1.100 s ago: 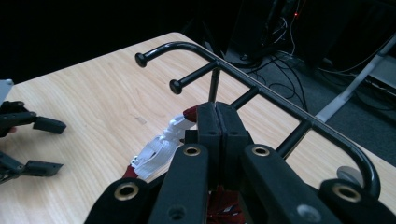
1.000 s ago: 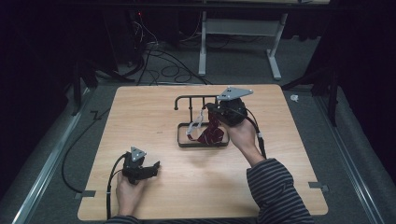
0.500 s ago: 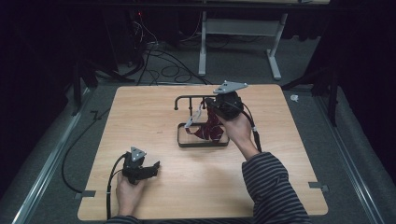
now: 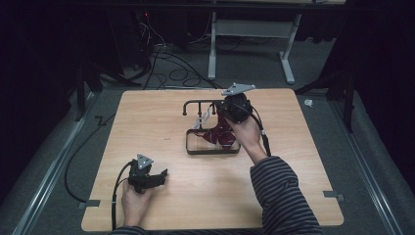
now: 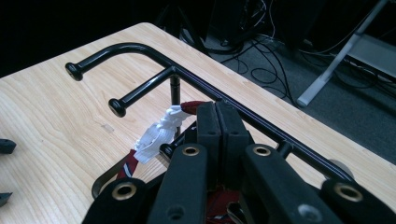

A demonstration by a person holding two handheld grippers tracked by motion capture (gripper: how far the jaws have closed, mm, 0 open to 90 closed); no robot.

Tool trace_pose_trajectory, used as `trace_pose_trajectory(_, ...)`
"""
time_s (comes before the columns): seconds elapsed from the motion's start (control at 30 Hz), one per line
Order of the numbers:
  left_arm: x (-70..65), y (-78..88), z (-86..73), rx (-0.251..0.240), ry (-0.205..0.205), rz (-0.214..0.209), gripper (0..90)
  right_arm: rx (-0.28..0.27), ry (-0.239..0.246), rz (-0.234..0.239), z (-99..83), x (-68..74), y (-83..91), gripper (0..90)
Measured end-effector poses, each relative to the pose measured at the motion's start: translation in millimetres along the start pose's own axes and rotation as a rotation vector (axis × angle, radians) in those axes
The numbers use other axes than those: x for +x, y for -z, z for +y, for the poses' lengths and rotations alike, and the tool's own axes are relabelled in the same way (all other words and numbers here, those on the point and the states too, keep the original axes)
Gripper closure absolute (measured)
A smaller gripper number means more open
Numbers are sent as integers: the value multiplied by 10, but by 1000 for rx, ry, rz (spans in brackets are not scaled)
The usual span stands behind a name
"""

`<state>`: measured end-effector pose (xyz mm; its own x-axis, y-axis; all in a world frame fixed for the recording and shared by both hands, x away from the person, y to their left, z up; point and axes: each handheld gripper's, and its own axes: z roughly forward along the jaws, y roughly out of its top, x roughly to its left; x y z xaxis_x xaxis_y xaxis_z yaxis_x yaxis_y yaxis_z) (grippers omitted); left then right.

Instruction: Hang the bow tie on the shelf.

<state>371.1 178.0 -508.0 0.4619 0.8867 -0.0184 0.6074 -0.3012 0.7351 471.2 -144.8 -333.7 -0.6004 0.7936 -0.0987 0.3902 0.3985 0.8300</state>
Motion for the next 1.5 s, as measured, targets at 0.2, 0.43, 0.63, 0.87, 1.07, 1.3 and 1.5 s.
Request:
trace_pose_trajectory(0.2, 0, 0, 0, 0, 0, 0, 209, 11, -9, -6, -11, -28, 0, 900)
trace_pose_trajectory(0.43, -1, 0, 0, 0, 0, 0, 208, 21, -17, 3, -20, -37, -4, 882)
trace_pose_trajectory(0.63, -1, 0, 0, 0, 0, 0, 209, 28, -14, 7, -25, -32, -22, 883)
trace_pose_trajectory(0.87, -2, -2, 1, 0, 1, 2, 208, 9, -9, 11, -31, -25, 29, 862)
trace_pose_trajectory(1.07, -2, -2, 1, 0, 0, 2, 208, -16, -21, 28, -49, -53, 128, 816)
trace_pose_trajectory(1.3, -1, -3, 1, -2, 2, 1, 208, -30, -25, 24, -64, -96, 216, 794)
trace_pose_trajectory(1.5, -1, -2, 1, -2, 2, 0, 208, -41, -43, 32, -107, -158, 302, 757)
